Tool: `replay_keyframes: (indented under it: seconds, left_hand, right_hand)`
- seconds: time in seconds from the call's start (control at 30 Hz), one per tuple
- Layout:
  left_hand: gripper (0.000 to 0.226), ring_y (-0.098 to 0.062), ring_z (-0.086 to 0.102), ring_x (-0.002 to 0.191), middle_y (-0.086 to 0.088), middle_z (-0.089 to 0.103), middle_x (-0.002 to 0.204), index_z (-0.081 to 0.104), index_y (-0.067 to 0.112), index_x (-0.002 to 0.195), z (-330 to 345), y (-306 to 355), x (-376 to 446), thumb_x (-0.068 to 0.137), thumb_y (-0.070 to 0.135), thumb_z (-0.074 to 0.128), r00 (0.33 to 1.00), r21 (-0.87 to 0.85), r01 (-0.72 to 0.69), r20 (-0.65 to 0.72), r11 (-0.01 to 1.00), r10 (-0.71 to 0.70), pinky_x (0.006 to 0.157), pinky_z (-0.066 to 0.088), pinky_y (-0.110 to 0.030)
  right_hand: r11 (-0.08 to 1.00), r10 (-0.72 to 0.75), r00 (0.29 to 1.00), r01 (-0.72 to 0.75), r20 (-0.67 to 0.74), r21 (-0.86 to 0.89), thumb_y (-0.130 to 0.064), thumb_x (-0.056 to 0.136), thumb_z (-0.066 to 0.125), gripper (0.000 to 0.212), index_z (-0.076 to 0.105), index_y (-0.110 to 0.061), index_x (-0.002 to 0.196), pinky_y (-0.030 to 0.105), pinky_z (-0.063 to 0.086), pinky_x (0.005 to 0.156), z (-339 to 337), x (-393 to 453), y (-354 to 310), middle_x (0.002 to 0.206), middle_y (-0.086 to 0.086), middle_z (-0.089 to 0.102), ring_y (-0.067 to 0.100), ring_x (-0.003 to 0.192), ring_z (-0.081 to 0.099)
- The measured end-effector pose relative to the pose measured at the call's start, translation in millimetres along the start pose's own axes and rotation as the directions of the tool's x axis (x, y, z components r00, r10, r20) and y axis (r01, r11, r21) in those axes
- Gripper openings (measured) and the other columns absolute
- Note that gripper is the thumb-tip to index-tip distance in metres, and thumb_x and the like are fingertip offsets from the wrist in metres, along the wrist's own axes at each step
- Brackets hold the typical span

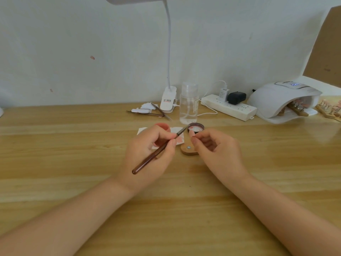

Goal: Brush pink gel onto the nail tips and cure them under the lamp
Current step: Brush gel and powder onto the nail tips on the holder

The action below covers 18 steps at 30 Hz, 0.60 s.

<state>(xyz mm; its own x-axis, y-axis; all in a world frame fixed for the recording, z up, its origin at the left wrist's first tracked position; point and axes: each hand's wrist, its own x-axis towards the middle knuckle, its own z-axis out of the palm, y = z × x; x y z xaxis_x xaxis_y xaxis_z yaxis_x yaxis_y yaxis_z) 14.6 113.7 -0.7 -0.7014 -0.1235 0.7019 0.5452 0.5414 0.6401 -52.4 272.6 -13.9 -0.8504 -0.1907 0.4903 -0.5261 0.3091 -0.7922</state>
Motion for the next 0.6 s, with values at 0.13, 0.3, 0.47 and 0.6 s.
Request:
replay_keyframes:
  seconds: [0.13,0.3,0.47,0.6]
  left_hand:
    - [0.011,-0.009,0.062,0.108,-0.004,0.070,0.097,0.065,0.020,0.088,2.3,-3.0,-4.7,0.082,0.011,0.061,1.000,0.029,-0.021,0.017,0.999,0.020,0.087,0.049,-0.020]
    - [0.008,-0.007,0.060,0.111,0.017,0.065,0.103,0.062,0.024,0.091,2.4,-4.0,-4.7,0.084,0.024,0.058,0.995,0.078,-0.090,0.047,0.993,0.087,0.092,0.047,-0.022]
    - [0.016,-0.013,0.063,0.103,0.019,0.063,0.100,0.065,0.014,0.090,2.0,-3.2,-4.6,0.084,0.024,0.054,0.990,0.103,-0.134,0.063,0.986,0.128,0.088,0.050,-0.030]
    - [0.019,-0.011,0.060,0.080,0.005,0.062,0.081,0.064,0.005,0.083,0.3,-2.8,-4.8,0.082,0.021,0.054,0.980,0.118,-0.195,0.071,0.974,0.187,0.079,0.046,-0.020]
  right_hand:
    - [1.000,-0.009,1.000,0.009,-0.006,0.004,-0.021,0.083,0.071,0.002,0.071,-0.022,0.082,0.049,0.046,0.092,0.0,-0.4,-0.1,0.070,-0.010,0.067,0.006,0.068,0.062]
    - [1.000,-0.007,1.000,0.007,-0.005,0.004,-0.020,0.082,0.071,0.002,0.071,-0.022,0.081,0.050,0.045,0.092,0.1,-0.1,0.0,0.071,-0.009,0.068,0.008,0.069,0.063]
    - [1.000,0.006,1.000,-0.006,-0.006,0.008,-0.020,0.082,0.071,0.002,0.071,-0.022,0.081,0.050,0.045,0.093,0.0,-0.3,-0.5,0.071,-0.009,0.068,0.006,0.069,0.062]
    - [1.000,0.009,1.000,-0.009,-0.002,0.018,-0.017,0.082,0.071,0.005,0.070,-0.022,0.080,0.038,0.050,0.085,-0.8,0.0,-1.2,0.069,-0.009,0.067,0.004,0.066,0.061]
